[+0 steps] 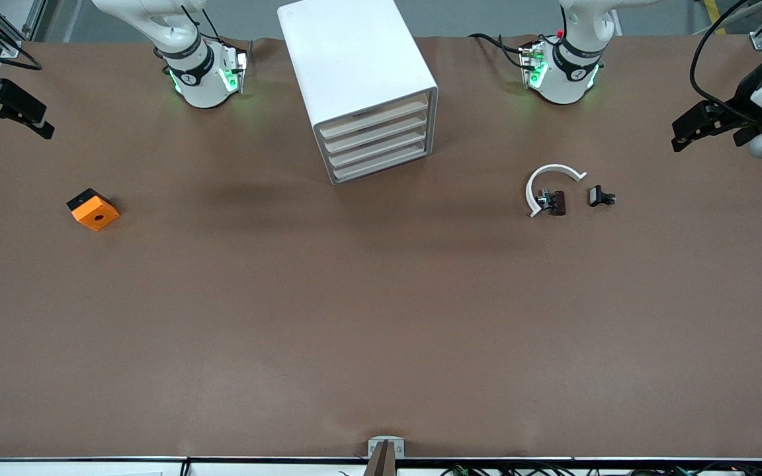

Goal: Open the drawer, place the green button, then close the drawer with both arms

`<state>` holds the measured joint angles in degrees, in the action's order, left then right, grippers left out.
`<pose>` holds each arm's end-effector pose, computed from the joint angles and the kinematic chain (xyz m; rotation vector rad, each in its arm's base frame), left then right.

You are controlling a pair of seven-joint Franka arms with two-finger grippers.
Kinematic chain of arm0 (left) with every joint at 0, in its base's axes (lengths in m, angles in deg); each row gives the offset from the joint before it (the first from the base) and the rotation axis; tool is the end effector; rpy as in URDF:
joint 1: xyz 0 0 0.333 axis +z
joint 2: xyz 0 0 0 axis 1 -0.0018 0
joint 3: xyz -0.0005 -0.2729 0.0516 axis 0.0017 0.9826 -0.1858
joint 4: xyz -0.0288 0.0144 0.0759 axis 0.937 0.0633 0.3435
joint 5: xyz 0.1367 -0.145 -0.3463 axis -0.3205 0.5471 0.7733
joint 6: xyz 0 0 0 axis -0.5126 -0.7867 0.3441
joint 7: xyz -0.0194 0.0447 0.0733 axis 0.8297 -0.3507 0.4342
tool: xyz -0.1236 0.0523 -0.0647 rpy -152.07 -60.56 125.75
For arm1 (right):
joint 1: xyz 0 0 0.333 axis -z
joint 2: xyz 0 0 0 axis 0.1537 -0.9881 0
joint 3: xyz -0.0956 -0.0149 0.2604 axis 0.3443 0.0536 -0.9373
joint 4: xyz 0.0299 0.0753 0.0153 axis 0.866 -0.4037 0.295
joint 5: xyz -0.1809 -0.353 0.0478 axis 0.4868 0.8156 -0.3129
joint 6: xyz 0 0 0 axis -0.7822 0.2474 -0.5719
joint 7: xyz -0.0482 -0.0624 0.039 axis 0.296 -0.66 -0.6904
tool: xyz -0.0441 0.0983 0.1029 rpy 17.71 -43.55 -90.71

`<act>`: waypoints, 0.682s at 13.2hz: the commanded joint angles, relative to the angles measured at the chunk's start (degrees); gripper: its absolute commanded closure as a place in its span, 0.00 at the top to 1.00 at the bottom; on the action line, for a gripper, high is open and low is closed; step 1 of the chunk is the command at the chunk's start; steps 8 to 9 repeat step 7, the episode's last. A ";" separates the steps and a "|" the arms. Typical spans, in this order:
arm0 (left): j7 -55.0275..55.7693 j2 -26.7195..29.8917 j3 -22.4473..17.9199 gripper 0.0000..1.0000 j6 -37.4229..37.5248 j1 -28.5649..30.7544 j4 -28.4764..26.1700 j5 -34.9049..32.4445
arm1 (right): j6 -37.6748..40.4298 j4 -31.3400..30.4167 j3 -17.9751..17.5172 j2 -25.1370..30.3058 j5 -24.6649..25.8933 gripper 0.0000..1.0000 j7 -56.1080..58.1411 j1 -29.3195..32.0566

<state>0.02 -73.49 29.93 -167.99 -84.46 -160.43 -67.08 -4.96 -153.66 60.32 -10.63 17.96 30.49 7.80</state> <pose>0.5211 -0.0363 0.5615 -3.0932 -0.1024 0.0707 0.5040 -0.0115 0.5941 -3.1139 0.1440 -0.0123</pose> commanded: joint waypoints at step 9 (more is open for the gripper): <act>0.07 -2.02 0.38 1.00 1.23 0.45 3.59 -0.62 | 0.23 1.50 -0.52 -0.79 0.87 1.00 0.66 0.78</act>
